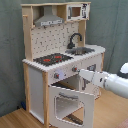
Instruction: Play with the kitchen
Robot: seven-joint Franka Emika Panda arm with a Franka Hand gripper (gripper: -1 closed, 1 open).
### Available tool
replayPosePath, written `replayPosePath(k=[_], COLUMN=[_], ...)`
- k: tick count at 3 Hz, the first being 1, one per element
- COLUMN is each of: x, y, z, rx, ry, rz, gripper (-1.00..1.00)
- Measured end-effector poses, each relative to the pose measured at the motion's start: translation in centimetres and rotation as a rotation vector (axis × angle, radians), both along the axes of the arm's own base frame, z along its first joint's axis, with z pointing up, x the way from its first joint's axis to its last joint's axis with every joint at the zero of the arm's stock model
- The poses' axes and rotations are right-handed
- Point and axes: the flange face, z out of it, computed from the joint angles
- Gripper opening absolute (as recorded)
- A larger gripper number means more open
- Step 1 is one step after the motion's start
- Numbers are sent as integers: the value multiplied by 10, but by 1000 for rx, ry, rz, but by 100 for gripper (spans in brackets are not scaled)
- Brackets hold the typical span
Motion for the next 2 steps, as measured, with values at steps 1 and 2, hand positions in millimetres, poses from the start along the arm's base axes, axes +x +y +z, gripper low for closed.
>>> replayPosePath(k=[1, 2], x=[3, 5], y=[9, 15], z=[-10, -25], rx=[75, 147], ry=[13, 21], rz=[37, 59], gripper=[100, 100])
